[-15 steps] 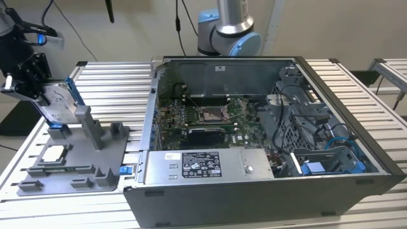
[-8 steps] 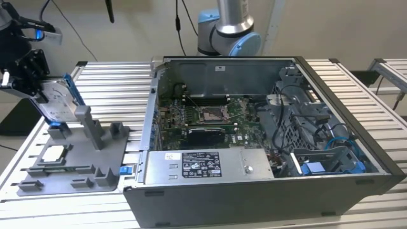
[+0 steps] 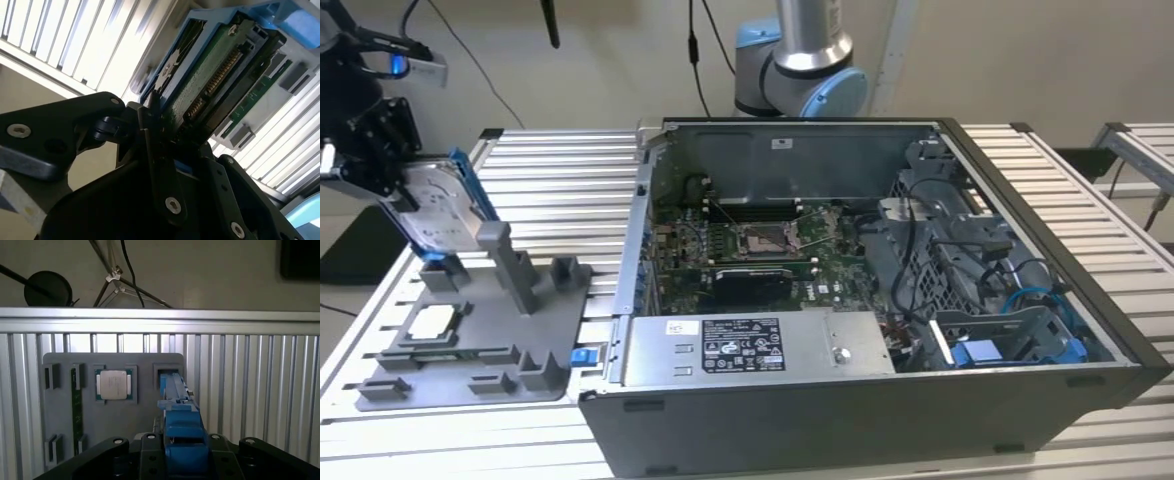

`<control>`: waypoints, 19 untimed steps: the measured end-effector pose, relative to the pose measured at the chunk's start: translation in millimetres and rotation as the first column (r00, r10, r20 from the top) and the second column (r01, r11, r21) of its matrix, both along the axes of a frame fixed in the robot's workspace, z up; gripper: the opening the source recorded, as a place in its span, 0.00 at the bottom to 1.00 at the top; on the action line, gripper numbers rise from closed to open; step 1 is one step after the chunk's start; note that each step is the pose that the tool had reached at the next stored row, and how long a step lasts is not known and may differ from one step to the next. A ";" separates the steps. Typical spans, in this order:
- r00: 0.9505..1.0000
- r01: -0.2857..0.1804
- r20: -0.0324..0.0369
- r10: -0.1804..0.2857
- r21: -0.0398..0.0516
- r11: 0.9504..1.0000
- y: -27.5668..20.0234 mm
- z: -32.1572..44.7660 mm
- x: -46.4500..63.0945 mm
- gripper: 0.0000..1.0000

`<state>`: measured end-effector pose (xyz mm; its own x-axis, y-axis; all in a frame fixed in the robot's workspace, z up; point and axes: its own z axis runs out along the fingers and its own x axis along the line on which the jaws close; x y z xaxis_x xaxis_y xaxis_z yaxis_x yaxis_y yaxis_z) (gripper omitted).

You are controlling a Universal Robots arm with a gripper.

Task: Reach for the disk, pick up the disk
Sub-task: 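Pick up the disk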

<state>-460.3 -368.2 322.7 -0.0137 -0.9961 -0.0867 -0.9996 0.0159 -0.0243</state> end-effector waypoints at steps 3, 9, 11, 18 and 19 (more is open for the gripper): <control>1.000 0.000 0.000 0.000 0.000 1.000 0.0 3.4 0.0 0.00; 1.000 0.000 0.000 0.000 -0.001 1.000 0.0 7.6 0.0 0.00; 1.000 0.000 0.000 0.000 -0.001 1.000 0.0 8.8 0.1 0.00; 1.000 0.000 0.000 0.000 -0.001 1.000 0.1 14.7 0.0 0.00; 1.000 0.000 0.000 0.000 -0.001 1.000 0.1 14.9 0.0 0.00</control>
<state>-460.3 -368.1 337.6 -0.0137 -0.9962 -0.0861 -0.9996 0.0158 -0.0245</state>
